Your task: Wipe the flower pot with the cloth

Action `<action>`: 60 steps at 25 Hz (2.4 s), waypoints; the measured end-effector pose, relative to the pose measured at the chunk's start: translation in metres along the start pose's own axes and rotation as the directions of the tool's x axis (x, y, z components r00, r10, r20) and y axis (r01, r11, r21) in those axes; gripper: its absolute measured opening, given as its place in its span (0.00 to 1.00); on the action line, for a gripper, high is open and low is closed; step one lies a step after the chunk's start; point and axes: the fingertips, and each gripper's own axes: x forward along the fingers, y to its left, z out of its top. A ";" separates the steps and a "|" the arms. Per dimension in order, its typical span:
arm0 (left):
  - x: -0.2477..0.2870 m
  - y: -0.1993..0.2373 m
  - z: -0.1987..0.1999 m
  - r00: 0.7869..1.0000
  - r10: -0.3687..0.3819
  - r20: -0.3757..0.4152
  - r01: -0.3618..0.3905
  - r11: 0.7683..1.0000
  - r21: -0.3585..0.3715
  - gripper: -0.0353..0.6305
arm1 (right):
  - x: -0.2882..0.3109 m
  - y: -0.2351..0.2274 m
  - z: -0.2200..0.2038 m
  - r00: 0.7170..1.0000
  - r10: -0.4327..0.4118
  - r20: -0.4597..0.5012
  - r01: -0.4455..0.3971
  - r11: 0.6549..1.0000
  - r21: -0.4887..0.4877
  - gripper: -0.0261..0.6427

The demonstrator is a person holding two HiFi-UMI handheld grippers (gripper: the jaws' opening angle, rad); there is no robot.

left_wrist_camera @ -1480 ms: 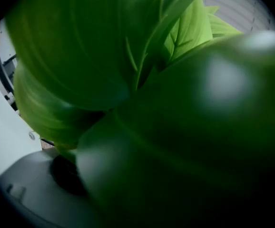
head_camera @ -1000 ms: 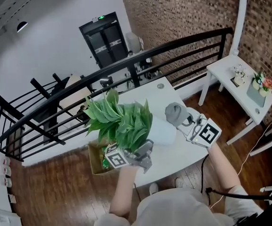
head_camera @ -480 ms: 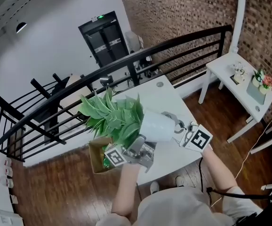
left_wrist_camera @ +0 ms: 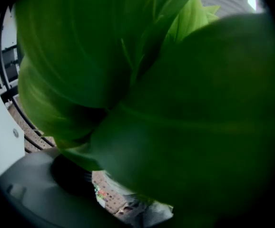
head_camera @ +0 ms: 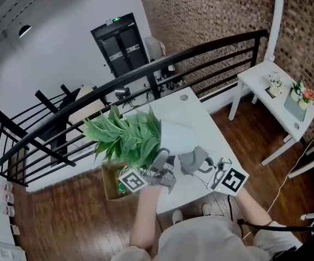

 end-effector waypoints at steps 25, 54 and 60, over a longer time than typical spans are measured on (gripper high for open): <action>-0.020 0.012 0.006 0.997 0.060 0.043 -0.058 0.997 -0.043 0.88 | -0.006 -0.058 -0.040 0.873 -0.331 -0.358 0.269 0.939 -0.214 0.06; -0.183 0.216 -0.098 0.621 0.722 -0.305 -0.439 0.643 0.628 0.88 | -0.073 0.004 -0.170 0.738 -0.321 -0.594 0.401 0.916 0.003 0.06; -0.246 0.280 -0.158 0.474 0.780 -0.409 -0.431 0.610 0.665 0.88 | -0.088 0.017 -0.202 0.679 -0.322 -0.660 0.466 0.883 0.049 0.06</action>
